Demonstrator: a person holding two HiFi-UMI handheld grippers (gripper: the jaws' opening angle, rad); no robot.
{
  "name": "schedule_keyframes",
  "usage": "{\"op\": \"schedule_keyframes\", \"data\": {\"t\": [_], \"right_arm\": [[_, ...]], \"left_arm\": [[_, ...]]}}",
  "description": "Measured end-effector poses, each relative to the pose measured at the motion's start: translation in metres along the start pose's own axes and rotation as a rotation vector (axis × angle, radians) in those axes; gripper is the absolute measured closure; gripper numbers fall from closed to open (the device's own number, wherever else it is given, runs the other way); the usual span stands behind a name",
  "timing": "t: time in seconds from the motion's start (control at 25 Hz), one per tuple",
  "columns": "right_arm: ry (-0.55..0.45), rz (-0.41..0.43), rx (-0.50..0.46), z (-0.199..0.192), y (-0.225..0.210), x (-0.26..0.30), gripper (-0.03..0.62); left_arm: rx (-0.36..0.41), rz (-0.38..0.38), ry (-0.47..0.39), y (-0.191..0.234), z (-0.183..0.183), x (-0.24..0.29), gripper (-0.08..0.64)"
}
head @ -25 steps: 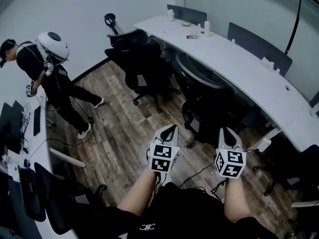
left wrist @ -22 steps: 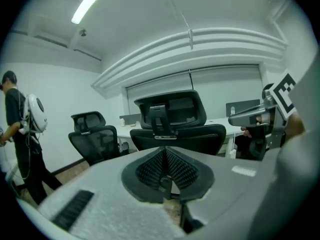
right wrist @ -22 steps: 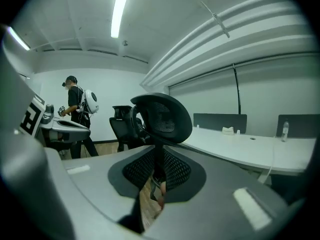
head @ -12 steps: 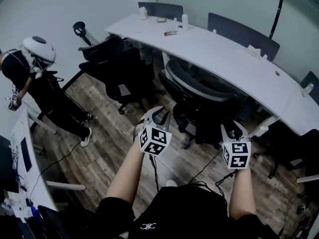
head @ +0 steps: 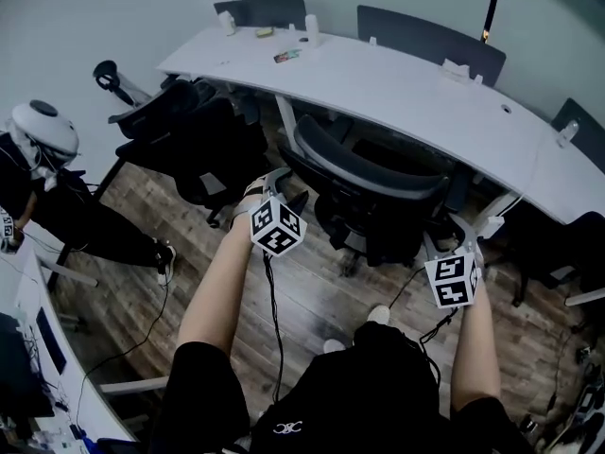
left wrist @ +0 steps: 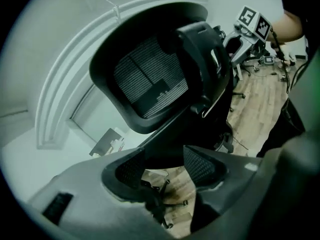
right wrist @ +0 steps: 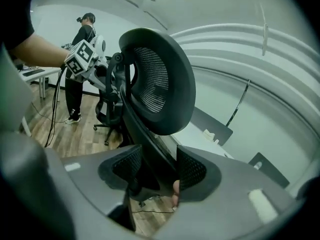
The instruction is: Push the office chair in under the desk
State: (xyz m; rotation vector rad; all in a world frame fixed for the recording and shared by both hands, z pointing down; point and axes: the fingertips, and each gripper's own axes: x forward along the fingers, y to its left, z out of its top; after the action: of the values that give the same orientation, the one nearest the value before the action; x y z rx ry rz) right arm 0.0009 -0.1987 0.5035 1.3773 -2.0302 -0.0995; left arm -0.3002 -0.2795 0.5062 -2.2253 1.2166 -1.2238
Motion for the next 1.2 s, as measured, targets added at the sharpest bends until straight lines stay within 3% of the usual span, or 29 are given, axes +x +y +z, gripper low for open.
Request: {"op": "schedule_keyframes", "data": {"t": [0.32, 1.2], "right_arm": [[0.012, 0.009, 0.064, 0.000, -0.004, 0.005, 0.354], [0.012, -0.011, 0.152, 0.005, -0.047, 0.050, 0.341]], "left_arm": [[0.037, 0.003, 0.059, 0.024, -0.003, 0.049, 0.337], [0.026, 0.020, 0.055, 0.051, 0.023, 0.104, 0.354]]}}
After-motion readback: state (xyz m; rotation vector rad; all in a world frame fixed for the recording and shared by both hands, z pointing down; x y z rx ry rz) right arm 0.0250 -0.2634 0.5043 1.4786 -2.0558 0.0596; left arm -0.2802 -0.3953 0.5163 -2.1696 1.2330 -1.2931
